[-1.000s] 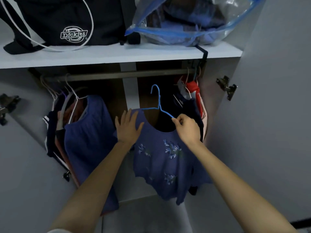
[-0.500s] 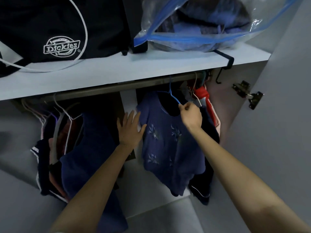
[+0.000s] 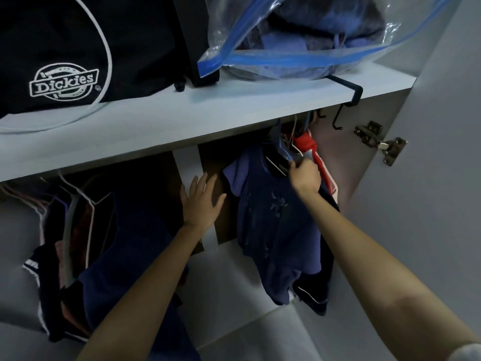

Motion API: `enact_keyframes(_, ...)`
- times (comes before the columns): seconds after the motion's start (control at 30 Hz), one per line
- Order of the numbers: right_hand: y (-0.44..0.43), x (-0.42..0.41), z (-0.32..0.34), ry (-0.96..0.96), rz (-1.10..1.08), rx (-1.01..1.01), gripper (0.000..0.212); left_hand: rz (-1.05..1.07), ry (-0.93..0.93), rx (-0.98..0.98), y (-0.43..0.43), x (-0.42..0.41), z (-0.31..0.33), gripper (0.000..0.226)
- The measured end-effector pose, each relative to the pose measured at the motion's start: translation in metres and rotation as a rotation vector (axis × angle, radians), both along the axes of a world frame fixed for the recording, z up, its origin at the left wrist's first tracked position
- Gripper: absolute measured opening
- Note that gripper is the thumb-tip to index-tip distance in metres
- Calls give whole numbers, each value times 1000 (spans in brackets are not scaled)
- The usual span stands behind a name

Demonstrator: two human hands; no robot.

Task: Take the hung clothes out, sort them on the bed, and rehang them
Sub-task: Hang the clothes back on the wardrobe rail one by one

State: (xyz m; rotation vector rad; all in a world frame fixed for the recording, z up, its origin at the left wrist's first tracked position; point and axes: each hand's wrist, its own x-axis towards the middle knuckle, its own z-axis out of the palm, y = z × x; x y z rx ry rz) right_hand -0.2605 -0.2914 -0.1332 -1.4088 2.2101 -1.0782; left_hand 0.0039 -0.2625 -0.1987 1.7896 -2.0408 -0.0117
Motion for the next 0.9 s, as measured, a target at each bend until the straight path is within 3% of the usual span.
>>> enact_keyframes(0.5,20,-50,-4,115,-25,-17,24,-176,-1,-4,-25,-56,-12,77)
enact_keyframes(0.63,52,-55,-14,274,-6,-41,30,-288,-1,-6,-22,-87,-19,64)
enact_keyframes(0.9,147,-91,-35,503,-63,31,52,-435,-2,-45,11,-170,-21,69)
